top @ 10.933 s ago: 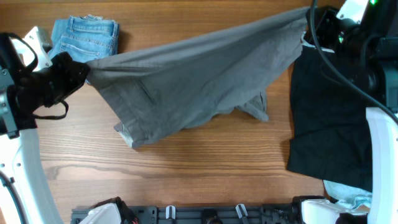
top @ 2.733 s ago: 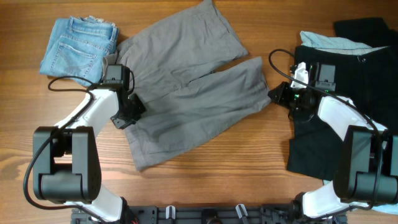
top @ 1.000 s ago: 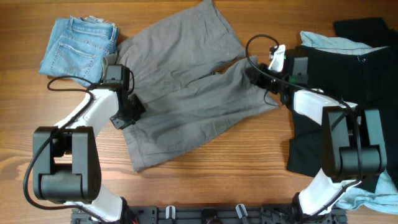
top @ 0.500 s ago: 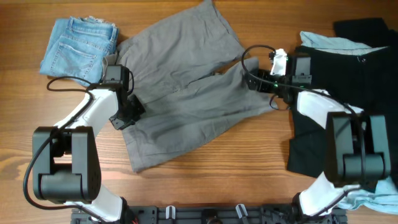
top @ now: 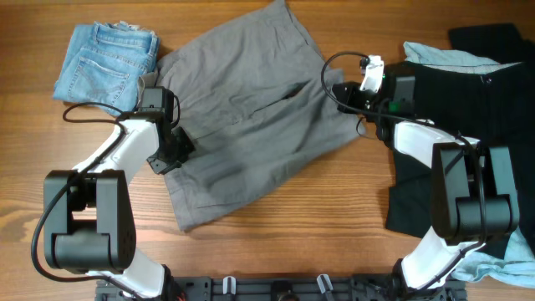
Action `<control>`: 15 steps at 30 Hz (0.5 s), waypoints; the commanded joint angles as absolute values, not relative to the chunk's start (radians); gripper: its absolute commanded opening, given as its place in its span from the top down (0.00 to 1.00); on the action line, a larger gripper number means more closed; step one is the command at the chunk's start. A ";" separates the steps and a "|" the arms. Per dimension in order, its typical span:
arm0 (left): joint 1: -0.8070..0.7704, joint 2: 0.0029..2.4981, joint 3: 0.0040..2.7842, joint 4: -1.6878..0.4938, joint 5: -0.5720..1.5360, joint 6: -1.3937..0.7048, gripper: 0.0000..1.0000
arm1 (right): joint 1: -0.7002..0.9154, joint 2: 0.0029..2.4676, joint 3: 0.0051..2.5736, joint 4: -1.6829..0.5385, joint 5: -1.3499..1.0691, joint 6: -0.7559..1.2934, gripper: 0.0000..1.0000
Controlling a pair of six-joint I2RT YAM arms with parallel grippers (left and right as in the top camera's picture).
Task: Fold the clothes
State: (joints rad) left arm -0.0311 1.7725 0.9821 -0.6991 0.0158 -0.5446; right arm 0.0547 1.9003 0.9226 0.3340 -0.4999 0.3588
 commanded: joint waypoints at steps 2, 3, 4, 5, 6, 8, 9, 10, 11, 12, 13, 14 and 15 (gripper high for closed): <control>-0.015 1.812 0.950 -0.715 -0.042 -0.554 0.92 | 0.059 1.887 0.937 0.366 -0.446 0.474 0.95; -0.015 1.812 0.950 -0.715 -0.042 -0.554 0.92 | 0.059 1.888 0.937 0.356 -0.433 0.473 0.92; -0.015 1.812 0.950 -0.715 -0.042 -0.554 0.92 | 0.059 1.888 0.937 0.345 -0.433 0.474 0.91; -0.015 1.812 0.950 -0.715 -0.042 -0.554 0.92 | 0.059 1.888 0.937 0.326 -0.434 0.473 0.90; -0.015 1.812 0.950 -0.714 -0.042 -0.554 0.92 | 0.059 1.887 0.937 0.301 -0.443 0.471 0.87; -0.015 1.812 0.950 -0.714 -0.042 -0.554 0.92 | 0.054 1.887 0.937 0.238 -0.485 0.464 0.66; -0.015 1.812 0.950 -0.714 -0.042 -0.554 0.92 | 0.050 1.887 0.937 0.207 -0.515 0.432 0.65; -0.015 1.812 0.950 -0.714 -0.042 -0.554 0.92 | 0.048 1.887 0.937 0.170 -0.529 0.392 0.61; -0.015 1.812 0.950 -0.714 -0.042 -0.554 0.92 | 0.048 1.887 0.937 0.133 -0.529 0.367 0.62; -0.015 1.812 0.950 -0.714 -0.042 -0.554 0.92 | 0.048 1.887 0.937 0.095 -0.528 0.354 0.80; -0.015 1.812 0.950 -0.714 -0.042 -0.554 0.92 | 0.048 1.887 0.937 0.063 -0.529 0.340 0.86; -0.015 1.812 0.950 -0.713 -0.042 -0.554 0.92 | 0.048 1.887 0.937 0.018 -0.529 0.336 0.89; -0.015 1.812 0.950 -0.714 -0.043 -0.554 0.92 | 0.048 1.887 0.937 -0.006 -0.529 0.333 0.96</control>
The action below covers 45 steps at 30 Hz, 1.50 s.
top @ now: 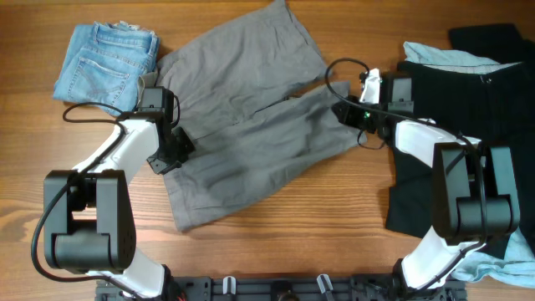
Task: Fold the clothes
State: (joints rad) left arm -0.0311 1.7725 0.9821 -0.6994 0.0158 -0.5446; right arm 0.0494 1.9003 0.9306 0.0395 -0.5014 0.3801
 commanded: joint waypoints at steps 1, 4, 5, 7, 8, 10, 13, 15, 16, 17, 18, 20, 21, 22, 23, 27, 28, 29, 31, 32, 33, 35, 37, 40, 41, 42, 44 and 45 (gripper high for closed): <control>-0.015 1.812 0.950 -0.713 -0.043 -0.554 0.92 | 0.048 1.887 0.937 -0.018 -0.542 0.321 0.96; -0.015 1.812 0.950 -0.714 -0.043 -0.554 0.92 | 0.043 1.862 0.937 -0.020 -0.644 0.315 0.95; -0.015 1.812 0.950 -0.714 -0.043 -0.554 0.92 | 0.039 1.837 0.937 -0.025 -0.664 0.314 0.69; -0.015 1.812 0.950 -0.714 -0.043 -0.554 0.92 | 0.027 1.787 0.937 -0.047 -0.638 0.274 0.63; -0.015 1.812 0.950 -0.714 -0.043 -0.554 0.92 | 0.020 1.767 0.937 -0.057 -0.614 0.250 0.63; -0.015 1.812 0.950 -0.714 -0.043 -0.554 0.92 | 0.003 1.720 0.937 -0.095 -0.574 0.197 0.64; -0.015 1.812 0.950 -0.710 -0.043 -0.554 0.92 | -0.011 1.666 0.937 -0.241 -0.561 0.118 0.57; -0.015 1.812 0.950 -0.709 -0.043 -0.554 0.91 | -0.010 1.673 0.937 -0.328 -0.519 0.095 0.53; -0.015 1.812 0.950 -0.707 -0.042 -0.554 0.92 | -0.010 1.680 0.936 -0.349 -0.493 0.096 0.53; -0.015 1.812 0.950 -0.707 -0.042 -0.554 0.91 | -0.010 1.688 0.936 -0.349 -0.489 0.096 0.52; -0.015 1.812 0.950 -0.707 -0.042 -0.554 0.92 | -0.010 1.694 0.936 -0.346 -0.490 0.097 0.52; -0.015 1.812 0.950 -0.703 -0.042 -0.554 0.91 | -0.003 1.705 0.935 -0.369 -0.488 0.086 0.51; -0.015 1.812 0.950 -0.702 -0.042 -0.554 0.92 | 0.003 1.711 0.934 -0.379 -0.480 0.079 0.51; -0.015 1.812 0.950 -0.702 -0.042 -0.554 0.92 | 0.004 1.713 0.934 -0.374 -0.468 0.079 0.52; -0.015 1.812 0.950 -0.702 -0.042 -0.554 0.92 | 0.004 1.713 0.934 -0.358 -0.467 0.079 0.61; -0.015 1.812 0.950 -0.695 -0.042 -0.554 0.92 | 0.019 1.713 0.934 -0.317 -0.470 0.028 0.51; -0.015 1.812 0.950 -0.695 -0.042 -0.554 0.92 | 0.026 1.713 0.934 -0.319 -0.471 0.024 0.65; -0.015 1.812 0.950 -0.695 -0.042 -0.554 0.91 | 0.036 1.713 0.934 -0.327 -0.471 0.024 0.79; -0.015 1.812 0.950 -0.695 -0.042 -0.554 0.91 | 0.047 1.713 0.934 -0.321 -0.495 0.027 0.96; -0.015 1.812 0.950 -0.695 -0.042 -0.554 0.91 | 0.047 1.713 0.935 -0.303 -0.536 0.031 0.96; -0.015 1.812 0.950 -0.695 -0.042 -0.554 0.91 | 0.046 1.713 0.935 -0.281 -0.570 0.040 0.96; -0.015 1.812 0.950 -0.696 -0.042 -0.554 0.91 | 0.046 1.713 0.936 -0.216 -0.585 0.110 0.96; -0.015 1.812 0.950 -0.696 -0.042 -0.554 0.91 | 0.046 1.713 0.936 -0.121 -0.583 0.189 0.96; -0.015 1.812 0.950 -0.696 -0.042 -0.554 0.91 | 0.046 1.713 0.936 -0.021 -0.511 0.293 0.96; -0.015 1.812 0.950 -0.696 -0.042 -0.554 0.91 | 0.046 1.713 0.936 0.010 -0.502 0.299 0.96; -0.015 1.812 0.950 -0.696 -0.042 -0.554 0.91 | 0.046 1.713 0.936 0.017 -0.488 0.300 0.96; -0.015 1.812 0.950 -0.696 -0.042 -0.554 0.91 | 0.046 1.713 0.936 0.007 -0.431 0.300 0.96; -0.015 1.812 0.950 -0.696 -0.042 -0.554 0.91 | 0.046 1.715 0.936 -0.002 -0.398 0.300 0.96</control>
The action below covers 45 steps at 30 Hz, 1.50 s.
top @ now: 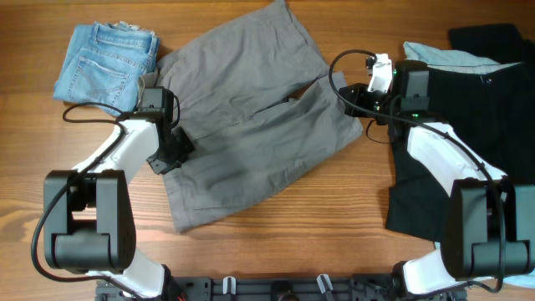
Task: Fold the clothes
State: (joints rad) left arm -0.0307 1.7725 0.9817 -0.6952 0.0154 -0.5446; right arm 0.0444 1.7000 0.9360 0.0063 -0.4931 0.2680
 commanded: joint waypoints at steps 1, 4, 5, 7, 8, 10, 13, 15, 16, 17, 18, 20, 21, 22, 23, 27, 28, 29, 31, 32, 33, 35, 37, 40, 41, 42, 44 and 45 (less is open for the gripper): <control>-0.015 1.812 0.950 -0.696 -0.041 -0.554 0.91 | 0.046 1.720 0.936 -0.003 -0.390 0.298 0.96; -0.015 1.812 0.950 -0.696 -0.020 -0.554 0.91 | 0.046 1.746 0.936 -0.001 -0.384 0.299 0.82; -0.015 1.812 0.950 -0.698 -0.015 -0.554 0.91 | 0.046 1.756 0.936 -0.002 -0.384 0.298 0.79; -0.015 1.812 0.950 -0.708 -0.016 -0.554 0.91 | 0.046 1.772 0.936 -0.002 -0.379 0.298 0.82; -0.015 1.812 0.950 -0.716 -0.016 -0.554 0.91 | 0.046 1.779 0.936 -0.002 -0.372 0.299 0.87; -0.015 1.812 0.950 -0.730 -0.008 -0.521 0.91 | 0.046 1.800 0.936 -0.001 -0.351 0.297 0.89; -0.015 1.800 0.971 -0.796 0.003 -0.460 0.96 | 0.046 1.828 0.936 0.013 -0.329 0.297 0.69; -0.015 1.768 0.994 -0.838 0.004 -0.451 0.96 | 0.031 1.814 0.937 0.021 -0.341 0.289 0.35; -0.015 1.738 1.008 -0.858 0.004 -0.451 0.96 | 0.007 1.791 0.937 0.014 -0.373 0.289 0.35; -0.015 1.713 1.017 -0.871 0.004 -0.448 0.96 | -0.016 1.769 0.937 0.005 -0.409 0.289 0.35; -0.015 1.684 1.023 -0.888 0.003 -0.448 0.95 | -0.036 1.752 0.937 -0.010 -0.437 0.289 0.35; -0.015 1.630 1.023 -0.921 0.003 -0.448 0.88 | -0.088 1.723 0.937 -0.056 -0.504 0.289 0.35; -0.015 1.605 1.023 -0.942 0.003 -0.448 0.83 | -0.112 1.718 0.937 -0.089 -0.551 0.288 0.36; -0.015 1.583 1.023 -0.972 0.003 -0.448 0.73 | -0.126 1.718 0.937 -0.119 -0.578 0.287 0.36; -0.015 1.573 1.023 -1.008 0.003 -0.448 0.68 | -0.133 1.718 0.937 -0.151 -0.578 0.286 0.36; -0.013 1.573 0.997 -1.059 0.002 -0.448 0.66 | -0.131 1.718 0.937 -0.212 -0.607 0.242 0.38; -0.007 1.576 0.979 -1.028 0.006 -0.449 0.63 | -0.131 1.718 0.937 -0.223 -0.631 0.230 0.39; -0.001 1.580 0.976 -1.024 0.007 -0.449 0.62 | -0.131 1.718 0.937 -0.229 -0.631 0.231 0.39; 0.022 1.595 0.974 -1.031 -0.002 -0.448 0.60 | -0.131 1.718 0.937 -0.241 -0.631 0.231 0.39; 0.047 1.602 0.974 -1.028 -0.015 -0.448 0.60 | -0.131 1.718 0.937 -0.248 -0.631 0.230 0.39; 0.080 1.607 0.974 -1.003 -0.015 -0.437 0.58 | -0.131 1.718 0.937 -0.251 -0.631 0.227 0.38; 0.132 1.617 0.972 -0.931 0.062 -0.366 0.56 | -0.131 1.718 0.937 -0.251 -0.630 0.227 0.38; 0.163 1.630 0.972 -0.910 0.113 -0.319 0.55 | -0.131 1.718 0.937 -0.250 -0.630 0.227 0.38; 0.180 1.669 0.972 -0.908 0.160 -0.243 0.58 | -0.131 1.718 0.937 -0.251 -0.630 0.227 0.38; 0.179 1.680 0.972 -0.896 0.205 -0.216 0.59 | -0.131 1.718 0.937 -0.251 -0.630 0.227 0.39; 0.179 1.687 0.972 -0.876 0.256 -0.190 0.61 | -0.131 1.718 0.937 -0.251 -0.630 0.227 0.38; 0.179 1.691 0.972 -0.838 0.266 -0.187 0.64 | -0.131 1.718 0.937 -0.251 -0.630 0.227 0.39; 0.179 1.691 0.972 -0.828 0.265 -0.187 0.64 | -0.131 1.718 0.937 -0.251 -0.630 0.227 0.38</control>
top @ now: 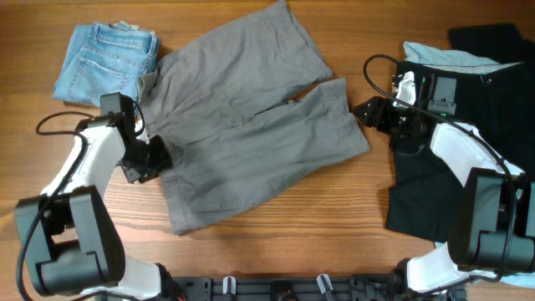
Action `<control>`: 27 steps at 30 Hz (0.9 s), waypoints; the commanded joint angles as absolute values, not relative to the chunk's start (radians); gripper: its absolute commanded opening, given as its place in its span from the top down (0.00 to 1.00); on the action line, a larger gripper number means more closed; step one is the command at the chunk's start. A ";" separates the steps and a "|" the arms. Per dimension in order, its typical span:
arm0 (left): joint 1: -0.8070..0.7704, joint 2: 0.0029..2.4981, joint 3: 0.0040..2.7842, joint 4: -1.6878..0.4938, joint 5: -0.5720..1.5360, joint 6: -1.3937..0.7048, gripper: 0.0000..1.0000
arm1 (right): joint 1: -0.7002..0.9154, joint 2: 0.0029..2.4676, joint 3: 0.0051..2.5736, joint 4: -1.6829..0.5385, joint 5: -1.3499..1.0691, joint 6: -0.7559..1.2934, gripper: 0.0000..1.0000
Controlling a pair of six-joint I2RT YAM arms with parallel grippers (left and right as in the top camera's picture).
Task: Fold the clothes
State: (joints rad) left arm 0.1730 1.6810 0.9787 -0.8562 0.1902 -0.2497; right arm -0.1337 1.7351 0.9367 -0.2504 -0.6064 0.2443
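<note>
Grey shorts [251, 125] lie spread flat across the middle of the table, waistband to the left, both legs to the right. My left gripper [155, 157] sits at the waistband's left edge, fingers pointing at the cloth; from above its jaws are hidden. My right gripper [366, 110] lies just right of the lower leg's hem, close to the cloth or touching it. How far its jaws are apart does not show.
Folded blue jeans [104, 63] rest at the back left. A pile of black clothes [468, 142] with a light blue garment [443, 57] fills the right side, under the right arm. Bare wooden table [276, 242] lies in front of the shorts.
My left gripper has moved left, from on the shorts to their waistband edge. My right gripper has moved right, now beside the leg hem. The lower leg lies flatter and reaches further right.
At first the left gripper rested on the shorts' waist and the right gripper was at the lower leg's hem. The right gripper stayed at that hem through the following moments. Now both grippers are at the shorts' outer edges and the shorts lie flatter.
</note>
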 commanded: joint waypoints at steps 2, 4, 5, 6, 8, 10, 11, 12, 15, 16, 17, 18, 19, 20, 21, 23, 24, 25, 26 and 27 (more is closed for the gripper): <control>0.179 1.691 0.972 -0.825 0.243 -0.187 0.67 | -0.131 1.718 0.937 -0.251 -0.630 0.227 0.39; 0.179 1.691 0.972 -0.823 0.182 -0.191 0.68 | -0.131 1.718 0.937 -0.252 -0.630 0.227 0.38; 0.179 1.691 0.972 -0.804 0.163 -0.190 0.67 | -0.131 1.718 0.937 -0.251 -0.630 0.227 0.38; 0.179 1.691 0.972 -0.772 0.163 -0.189 0.67 | -0.131 1.718 0.937 -0.250 -0.630 0.226 0.38; 0.179 1.694 0.972 -0.709 0.163 -0.190 0.67 | -0.131 1.718 0.937 -0.248 -0.630 0.216 0.38; 0.179 1.707 0.972 -0.651 0.167 -0.189 0.67 | -0.131 1.718 0.937 -0.248 -0.630 0.212 0.38; 0.179 1.718 0.972 -0.628 0.167 -0.190 0.67 | -0.131 1.718 0.937 -0.248 -0.630 0.210 0.38; 0.179 1.732 0.972 -0.614 0.167 -0.189 0.67 | -0.131 1.718 0.937 -0.249 -0.630 0.210 0.38; 0.179 1.775 0.972 -0.598 0.169 -0.190 0.69 | -0.131 1.718 0.937 -0.249 -0.630 0.210 0.39; 0.179 1.787 0.972 -0.597 0.184 -0.189 0.70 | -0.131 1.718 0.937 -0.249 -0.630 0.210 0.39; 0.179 1.793 0.972 -0.593 0.200 -0.190 0.72 | -0.131 1.718 0.937 -0.249 -0.630 0.210 0.38; 0.179 1.794 0.972 -0.590 0.221 -0.190 0.75 | -0.131 1.718 0.937 -0.249 -0.630 0.210 0.39; 0.179 1.794 0.973 -0.585 0.237 -0.190 0.81 | -0.131 1.718 0.937 -0.249 -0.630 0.210 0.39; 0.179 1.792 0.973 -0.582 0.247 -0.191 0.88 | -0.131 1.718 0.937 -0.249 -0.630 0.210 0.39; 0.179 1.789 0.974 -0.583 0.247 -0.196 0.95 | -0.131 1.718 0.937 -0.249 -0.630 0.210 0.39; 0.180 1.776 0.977 -0.583 0.247 -0.221 0.96 | -0.131 1.718 0.937 -0.249 -0.630 0.210 0.39; 0.180 1.764 0.984 -0.594 0.247 -0.221 0.96 | -0.131 1.718 0.937 -0.249 -0.630 0.210 0.39; 0.180 1.751 0.997 -0.608 0.247 -0.221 0.96 | -0.131 1.718 0.937 -0.250 -0.630 0.210 0.40; 0.180 1.740 1.013 -0.621 0.247 -0.221 0.96 | -0.131 1.718 0.937 -0.250 -0.630 0.210 0.40; 0.180 1.724 1.035 -0.636 0.247 -0.221 0.96 | -0.131 1.718 0.937 -0.250 -0.630 0.210 0.40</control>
